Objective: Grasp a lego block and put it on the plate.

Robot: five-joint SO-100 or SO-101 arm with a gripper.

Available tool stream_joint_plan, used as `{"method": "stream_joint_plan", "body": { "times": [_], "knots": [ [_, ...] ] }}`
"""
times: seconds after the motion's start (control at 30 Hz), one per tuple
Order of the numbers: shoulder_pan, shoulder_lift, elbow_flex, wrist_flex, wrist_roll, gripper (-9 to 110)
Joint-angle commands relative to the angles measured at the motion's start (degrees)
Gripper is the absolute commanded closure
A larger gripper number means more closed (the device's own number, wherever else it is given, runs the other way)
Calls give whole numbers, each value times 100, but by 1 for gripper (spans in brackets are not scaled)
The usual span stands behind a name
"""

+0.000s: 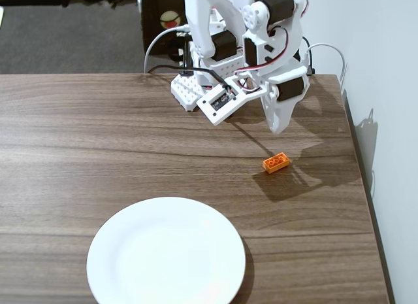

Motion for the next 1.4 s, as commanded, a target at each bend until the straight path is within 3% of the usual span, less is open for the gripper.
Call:
{"method": "stream_joint_plan", "body": {
  "times": [0.0,0.63,0.87,0.97,1.1,1.37],
  "knots": [
    [44,-62,-255,0,-53,101],
    [105,-316,-193,-44,-202,100],
    [132,-387,-149,-88,-149,85],
    [132,-378,-88,-123,-158,85],
    [123,-316,149,-149,-62,66],
    [-9,-413,316,-176,-352,66]
  ]
}}
